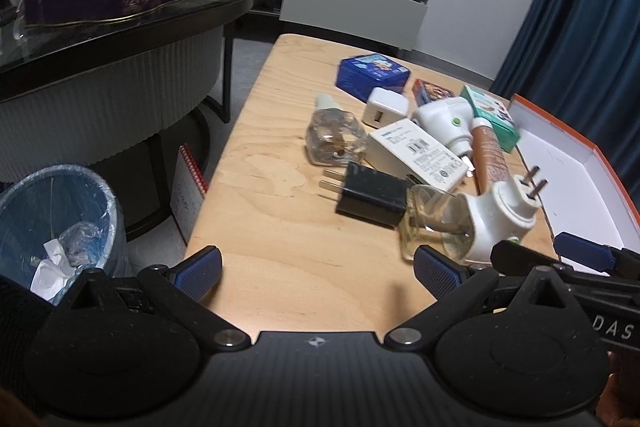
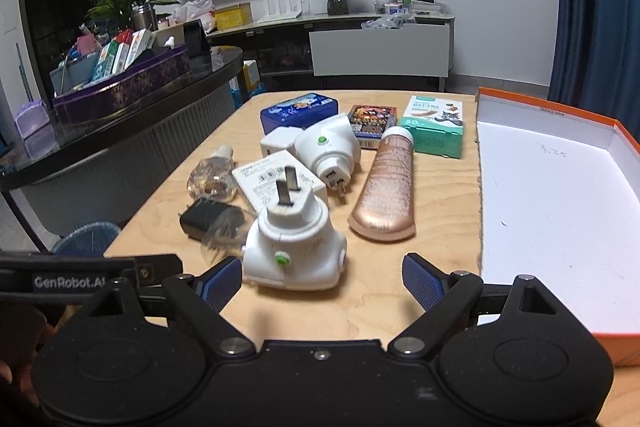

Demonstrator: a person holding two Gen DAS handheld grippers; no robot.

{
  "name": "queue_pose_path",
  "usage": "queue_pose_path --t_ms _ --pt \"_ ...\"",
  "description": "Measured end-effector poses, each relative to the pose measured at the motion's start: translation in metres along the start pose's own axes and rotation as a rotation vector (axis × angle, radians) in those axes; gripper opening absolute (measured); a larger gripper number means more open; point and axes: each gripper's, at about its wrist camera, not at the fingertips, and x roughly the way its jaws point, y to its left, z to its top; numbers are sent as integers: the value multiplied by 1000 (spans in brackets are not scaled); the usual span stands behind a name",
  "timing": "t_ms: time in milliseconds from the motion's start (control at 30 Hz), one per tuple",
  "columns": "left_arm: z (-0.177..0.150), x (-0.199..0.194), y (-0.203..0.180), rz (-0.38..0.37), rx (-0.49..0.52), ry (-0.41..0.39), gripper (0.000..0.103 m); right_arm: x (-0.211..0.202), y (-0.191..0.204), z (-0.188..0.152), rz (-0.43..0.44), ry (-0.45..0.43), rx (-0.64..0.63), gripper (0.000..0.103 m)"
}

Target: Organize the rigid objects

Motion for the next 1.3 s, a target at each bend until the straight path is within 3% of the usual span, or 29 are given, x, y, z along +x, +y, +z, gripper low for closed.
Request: queue_pose_path --t_ms 300,600,700,800,867,900,1000,1067,1167,1300 --pt "5 -10 14 56 -95 -80 103 19 5 5 90 -9 14 102" --pt "6 -8 16 52 -100 -73 103 40 7 10 162 -4 -47 102" --pt "5 -7 13 50 -77 -68 103 36 -5 7 199 -13 12 90" --pt "4 -6 8 52 -44 -65 103 28 -8 6 225 -30 -31 76" --pt "4 -5 6 53 -25 -63 103 27 -3 6 220 -15 -103 80" --pt "3 -4 4 55 -17 -61 103 31 0 6 220 5 -143 88" --pt "3 -2 3 58 -7 -57 103 40 3 5 230 11 -177 90" --pt "3 -2 2 61 -2 -56 103 52 7 7 241 52 -221 90" --pt "3 -1 1 62 8 -53 103 57 7 9 261 46 -246 72" --pt "3 0 -1 47 19 -56 103 49 -6 9 273 30 -174 70"
